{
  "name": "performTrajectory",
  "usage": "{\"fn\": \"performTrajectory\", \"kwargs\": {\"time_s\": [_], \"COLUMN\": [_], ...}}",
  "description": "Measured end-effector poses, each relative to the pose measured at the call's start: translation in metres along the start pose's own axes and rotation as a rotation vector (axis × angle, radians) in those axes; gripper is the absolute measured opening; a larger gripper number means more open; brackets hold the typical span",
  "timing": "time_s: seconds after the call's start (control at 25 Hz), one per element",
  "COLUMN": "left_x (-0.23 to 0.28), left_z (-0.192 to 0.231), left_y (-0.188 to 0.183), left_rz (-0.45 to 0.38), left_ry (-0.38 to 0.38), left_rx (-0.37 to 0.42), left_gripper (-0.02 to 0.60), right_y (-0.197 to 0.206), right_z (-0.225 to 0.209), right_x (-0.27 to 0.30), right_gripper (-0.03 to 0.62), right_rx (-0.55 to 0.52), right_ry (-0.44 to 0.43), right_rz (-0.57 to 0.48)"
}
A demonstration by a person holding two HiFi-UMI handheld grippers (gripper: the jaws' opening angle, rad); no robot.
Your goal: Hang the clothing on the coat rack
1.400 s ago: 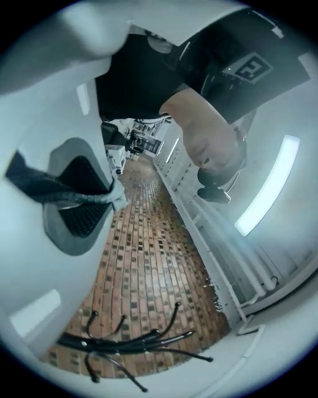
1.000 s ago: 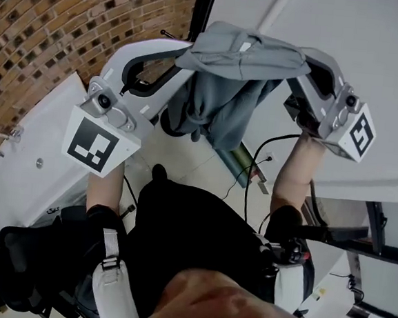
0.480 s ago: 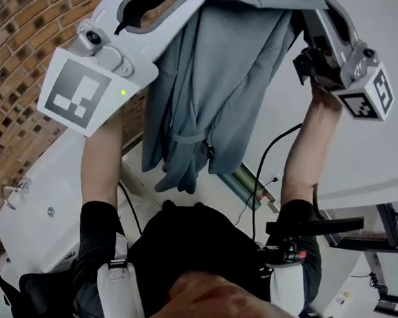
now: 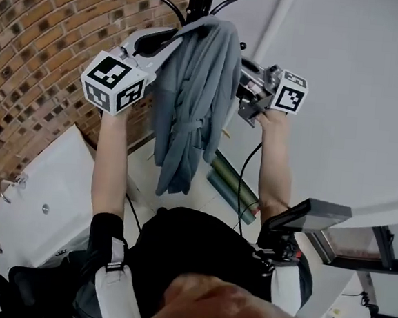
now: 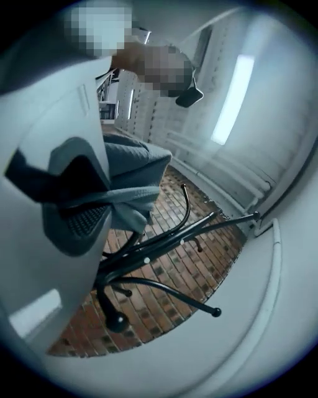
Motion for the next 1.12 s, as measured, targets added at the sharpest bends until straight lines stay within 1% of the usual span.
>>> {"fn": "performTrajectory", "kwargs": {"time_s": [0.08, 0.16, 0.24, 0.28, 0.32, 0.4, 0.48, 0.52, 0.6, 0.68, 0.72, 0.8, 0.84, 0.88, 0.92, 1.0, 1.12], "left_x": [-0.008, -0.014, -0.021, -0.021, -0.017, -0.003, 0.012, 0.018, 0.027, 0.035, 0.039, 0.046, 0.047, 0.046, 0.043, 0.036, 0.034], "left_z": [-0.003, -0.004, 0.000, -0.001, -0.006, -0.021, -0.034, -0.038, -0.037, -0.030, -0.026, -0.020, -0.019, -0.018, -0.016, -0.014, -0.006], "left_y": [-0.009, -0.019, -0.027, -0.030, -0.032, -0.029, -0.019, -0.013, -0.007, -0.010, -0.013, -0.017, -0.018, -0.019, -0.020, -0.021, -0.024], "left_rz": [-0.071, -0.120, -0.177, -0.213, -0.247, -0.284, -0.283, -0.274, -0.266, -0.268, -0.258, -0.211, -0.187, -0.169, -0.161, -0.173, -0.229], "left_ry": [-0.059, -0.128, -0.203, -0.212, -0.188, -0.087, -0.002, 0.024, 0.042, 0.047, 0.055, 0.075, 0.084, 0.090, 0.091, 0.083, 0.073], "left_rx": [0.026, 0.056, 0.071, 0.071, 0.059, 0.015, -0.018, -0.033, -0.054, -0.030, 0.002, 0.084, 0.120, 0.149, 0.168, 0.166, 0.103], "left_gripper": [0.055, 0.055, 0.055, 0.050, 0.031, 0.031, 0.031, 0.031, 0.031, 0.031, 0.031, 0.033, 0.042, 0.067, 0.080, 0.080, 0.063], "right_y": [0.004, -0.002, -0.010, -0.012, -0.011, -0.008, -0.002, 0.002, 0.007, 0.006, 0.002, -0.012, -0.021, -0.029, -0.036, -0.046, -0.054], "right_z": [0.006, 0.000, -0.004, -0.003, 0.000, 0.006, 0.005, 0.003, -0.001, 0.001, 0.002, 0.008, 0.011, 0.012, 0.013, 0.009, -0.001], "right_x": [-0.007, -0.017, -0.024, -0.026, -0.027, -0.028, -0.035, -0.042, -0.060, -0.075, -0.079, -0.079, -0.075, -0.068, -0.060, -0.038, -0.005], "right_gripper": [0.031, 0.031, 0.032, 0.034, 0.035, 0.047, 0.071, 0.084, 0.087, 0.086, 0.086, 0.086, 0.086, 0.086, 0.086, 0.086, 0.086], "right_rx": [0.026, 0.028, -0.025, -0.072, -0.121, -0.216, -0.294, -0.310, -0.304, -0.320, -0.347, -0.427, -0.474, -0.521, -0.563, -0.617, -0.625], "right_ry": [-0.041, -0.028, -0.001, 0.007, 0.013, 0.033, 0.087, 0.122, 0.184, 0.222, 0.232, 0.237, 0.236, 0.233, 0.227, 0.209, 0.154], "right_rz": [-0.024, -0.070, -0.111, -0.121, -0.124, -0.131, -0.139, -0.145, -0.172, -0.205, -0.217, -0.226, -0.221, -0.211, -0.196, -0.155, -0.104]}}
Point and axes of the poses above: the fingertips, and each gripper's own axes: x forward along the fingers, z to its left, y out of its underside, the point moved 3 cm from there along -x, backward along the fingers, and after that the axes turned 14 degrees about -z, right-handed, at the moved point
